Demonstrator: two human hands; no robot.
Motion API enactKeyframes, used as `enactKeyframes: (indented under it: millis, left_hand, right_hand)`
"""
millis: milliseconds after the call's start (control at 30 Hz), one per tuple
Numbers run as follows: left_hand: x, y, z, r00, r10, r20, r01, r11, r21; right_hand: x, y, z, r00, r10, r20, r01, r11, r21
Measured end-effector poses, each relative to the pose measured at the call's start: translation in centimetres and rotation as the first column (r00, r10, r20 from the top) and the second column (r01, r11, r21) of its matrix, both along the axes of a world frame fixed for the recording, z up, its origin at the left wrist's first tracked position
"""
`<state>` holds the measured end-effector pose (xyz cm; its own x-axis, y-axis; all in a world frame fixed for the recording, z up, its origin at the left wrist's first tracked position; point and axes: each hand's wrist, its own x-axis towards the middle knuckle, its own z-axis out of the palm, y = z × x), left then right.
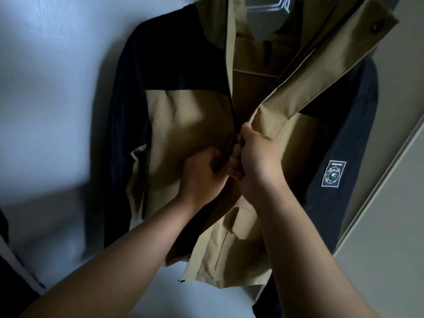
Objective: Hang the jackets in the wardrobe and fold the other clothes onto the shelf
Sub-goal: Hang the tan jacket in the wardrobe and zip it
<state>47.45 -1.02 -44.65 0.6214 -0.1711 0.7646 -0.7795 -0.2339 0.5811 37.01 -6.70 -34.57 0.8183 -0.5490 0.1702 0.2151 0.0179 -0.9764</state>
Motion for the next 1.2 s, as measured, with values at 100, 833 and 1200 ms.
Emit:
enactKeyframes:
  millis: [100, 833, 1200]
  left_hand:
    - [0.0, -0.6, 2.8, 0.997, -0.025, 0.073, 0.029, 0.998, -0.061]
    - [1.4, 0.1, 9.3, 0.93, 0.072, 0.361, -0.082, 0.997, 0.012]
    - [1.3, -1.0, 9.9, 0.826, 0.184, 0.532, -0.211, 0.977, -0.011]
  right_hand:
    - [0.1, -0.1, 0.6, 1.0, -0.022, -0.016, 0.021, 0.999, -0.044]
    - [-0.9, -1.0, 9.8, 0.991, 0.133, -0.003, -0.133, 0.991, 0.021]
    - [-1.6, -1.3, 14.5, 0.992, 0.095, 0.079, -0.091, 0.994, -0.058]
